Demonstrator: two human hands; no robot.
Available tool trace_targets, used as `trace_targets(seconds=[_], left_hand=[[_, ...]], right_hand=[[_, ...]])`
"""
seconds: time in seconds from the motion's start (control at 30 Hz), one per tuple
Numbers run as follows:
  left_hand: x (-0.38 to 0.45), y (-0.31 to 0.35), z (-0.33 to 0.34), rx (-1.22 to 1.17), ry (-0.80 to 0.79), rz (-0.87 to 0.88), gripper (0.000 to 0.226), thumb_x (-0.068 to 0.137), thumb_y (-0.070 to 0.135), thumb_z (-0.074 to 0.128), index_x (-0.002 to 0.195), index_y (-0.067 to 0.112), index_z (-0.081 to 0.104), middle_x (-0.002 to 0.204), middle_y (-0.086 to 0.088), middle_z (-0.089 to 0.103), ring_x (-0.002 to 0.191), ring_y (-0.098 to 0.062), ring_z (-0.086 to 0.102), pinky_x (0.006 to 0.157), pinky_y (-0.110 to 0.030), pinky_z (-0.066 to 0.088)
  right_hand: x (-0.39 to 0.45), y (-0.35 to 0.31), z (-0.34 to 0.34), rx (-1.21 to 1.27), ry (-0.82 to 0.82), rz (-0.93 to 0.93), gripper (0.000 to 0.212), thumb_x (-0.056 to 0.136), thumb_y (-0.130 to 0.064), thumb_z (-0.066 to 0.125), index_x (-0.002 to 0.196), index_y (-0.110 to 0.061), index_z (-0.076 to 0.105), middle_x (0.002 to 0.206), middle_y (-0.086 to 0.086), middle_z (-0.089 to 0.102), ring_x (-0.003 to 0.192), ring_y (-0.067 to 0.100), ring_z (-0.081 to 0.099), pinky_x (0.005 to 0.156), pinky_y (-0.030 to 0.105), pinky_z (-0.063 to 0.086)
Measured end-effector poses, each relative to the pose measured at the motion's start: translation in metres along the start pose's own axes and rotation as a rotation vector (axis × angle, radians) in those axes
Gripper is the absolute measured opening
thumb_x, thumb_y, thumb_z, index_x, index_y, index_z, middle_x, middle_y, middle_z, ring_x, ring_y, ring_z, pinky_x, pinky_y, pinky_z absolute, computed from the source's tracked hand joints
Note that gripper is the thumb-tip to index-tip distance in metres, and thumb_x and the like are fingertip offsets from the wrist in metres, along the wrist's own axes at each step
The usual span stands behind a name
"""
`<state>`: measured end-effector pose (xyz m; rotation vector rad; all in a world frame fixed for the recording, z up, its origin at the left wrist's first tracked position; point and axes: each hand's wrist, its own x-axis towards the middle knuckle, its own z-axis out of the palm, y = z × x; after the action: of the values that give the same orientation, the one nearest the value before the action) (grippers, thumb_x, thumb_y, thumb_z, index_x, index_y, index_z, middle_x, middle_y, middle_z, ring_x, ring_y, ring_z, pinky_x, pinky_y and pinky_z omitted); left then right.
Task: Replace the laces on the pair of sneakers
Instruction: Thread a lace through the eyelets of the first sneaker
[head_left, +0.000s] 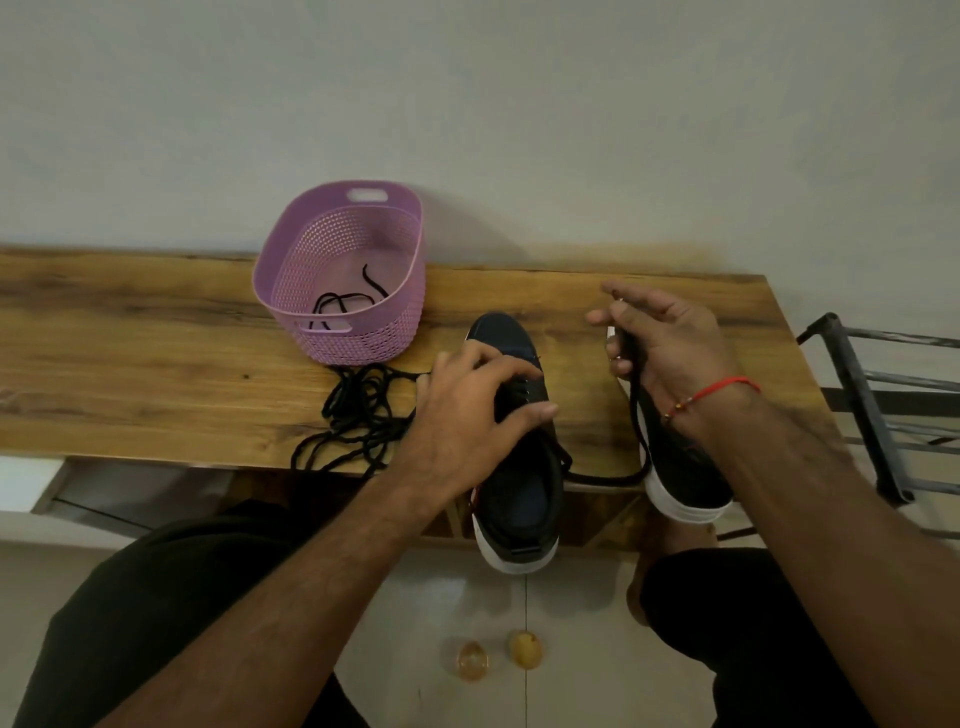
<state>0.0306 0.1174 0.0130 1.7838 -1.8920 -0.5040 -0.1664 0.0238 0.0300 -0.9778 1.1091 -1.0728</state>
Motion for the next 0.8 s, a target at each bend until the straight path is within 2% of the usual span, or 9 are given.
trace_targets(seconds=[0.17, 0.23, 0.3, 0.37, 0.43, 0.53, 0.63, 0.7, 0.8], left_hand=[[-0.004, -0.017, -0.011, -0.004, -0.175, -0.191, 0.066, 0.078, 0.055, 0.079, 0.136, 0.043, 0.050, 0.123, 0.015, 0.037, 0.131, -0.013, 0.039, 0.113, -0.045, 0.033], [-0.005, -0.017, -0.011, -0.049, -0.172, -0.202, 0.065, 0.077, 0.048, 0.082, 0.134, 0.041, 0.050, 0.122, 0.015, 0.038, 0.126, -0.009, 0.041, 0.111, -0.051, 0.039], [-0.005, -0.016, -0.010, -0.110, -0.154, -0.194, 0.062, 0.077, 0.043, 0.084, 0.128, 0.041, 0.050, 0.117, 0.017, 0.039, 0.110, -0.003, 0.043, 0.105, -0.052, 0.044], [-0.005, -0.016, -0.009, -0.155, -0.122, -0.170, 0.052, 0.077, 0.041, 0.084, 0.116, 0.043, 0.051, 0.113, 0.020, 0.040, 0.092, 0.000, 0.042, 0.098, -0.047, 0.049], [-0.005, -0.015, -0.007, -0.187, -0.070, -0.135, 0.036, 0.079, 0.040, 0.083, 0.102, 0.042, 0.055, 0.110, 0.019, 0.043, 0.085, -0.002, 0.043, 0.085, -0.033, 0.048], [-0.004, -0.014, -0.004, -0.169, -0.023, -0.112, 0.024, 0.081, 0.040, 0.080, 0.087, 0.044, 0.058, 0.106, 0.019, 0.045, 0.086, -0.003, 0.044, 0.078, -0.023, 0.042], [-0.005, -0.015, -0.002, -0.127, 0.006, -0.117, 0.019, 0.082, 0.041, 0.080, 0.087, 0.042, 0.062, 0.100, 0.021, 0.047, 0.091, -0.001, 0.045, 0.076, -0.017, 0.038], [-0.006, -0.016, -0.003, -0.094, 0.026, -0.127, 0.016, 0.081, 0.043, 0.079, 0.086, 0.041, 0.063, 0.097, 0.020, 0.050, 0.094, 0.000, 0.048, 0.077, -0.017, 0.038], [-0.007, -0.015, -0.003, -0.080, 0.043, -0.131, 0.014, 0.081, 0.046, 0.078, 0.085, 0.039, 0.066, 0.093, 0.017, 0.057, 0.093, -0.002, 0.055, 0.083, -0.028, 0.050]], right_hand=[[-0.003, 0.010, 0.005, -0.341, -0.155, -0.053, 0.021, 0.097, -0.005, 0.059, 0.110, -0.012, 0.074, 0.093, 0.007, 0.070, 0.064, 0.011, 0.057, 0.051, 0.024, 0.051], [-0.005, 0.015, 0.008, -0.548, -0.242, -0.083, 0.023, 0.096, -0.006, 0.061, 0.102, -0.020, 0.077, 0.091, 0.005, 0.069, 0.069, 0.010, 0.059, 0.057, 0.026, 0.056], [-0.007, 0.018, 0.011, -0.702, -0.308, -0.115, 0.022, 0.093, -0.007, 0.065, 0.101, -0.024, 0.077, 0.083, 0.002, 0.069, 0.066, 0.007, 0.061, 0.060, 0.024, 0.057], [-0.009, 0.020, 0.013, -0.739, -0.351, -0.126, 0.017, 0.088, -0.010, 0.072, 0.099, -0.022, 0.076, 0.078, -0.001, 0.071, 0.064, 0.005, 0.065, 0.061, 0.022, 0.057], [-0.009, 0.023, 0.014, -0.781, -0.374, -0.132, 0.012, 0.086, -0.013, 0.074, 0.095, -0.021, 0.076, 0.081, -0.003, 0.073, 0.071, 0.005, 0.069, 0.063, 0.023, 0.059], [-0.011, 0.027, 0.016, -0.823, -0.392, -0.157, 0.009, 0.088, -0.015, 0.073, 0.095, -0.020, 0.076, 0.086, -0.006, 0.074, 0.077, 0.004, 0.070, 0.069, 0.023, 0.060], [-0.012, 0.029, 0.019, -0.825, -0.403, -0.178, 0.007, 0.090, -0.015, 0.071, 0.094, -0.018, 0.076, 0.088, -0.010, 0.071, 0.074, 0.001, 0.068, 0.067, 0.021, 0.059], [-0.013, 0.028, 0.020, -0.842, -0.412, -0.186, 0.007, 0.090, -0.015, 0.071, 0.093, -0.019, 0.076, 0.087, -0.013, 0.070, 0.075, -0.001, 0.066, 0.066, 0.017, 0.057], [-0.015, 0.028, 0.022, -0.867, -0.410, -0.216, 0.009, 0.090, -0.016, 0.071, 0.089, -0.025, 0.074, 0.085, -0.017, 0.067, 0.077, -0.004, 0.063, 0.064, 0.011, 0.052]])
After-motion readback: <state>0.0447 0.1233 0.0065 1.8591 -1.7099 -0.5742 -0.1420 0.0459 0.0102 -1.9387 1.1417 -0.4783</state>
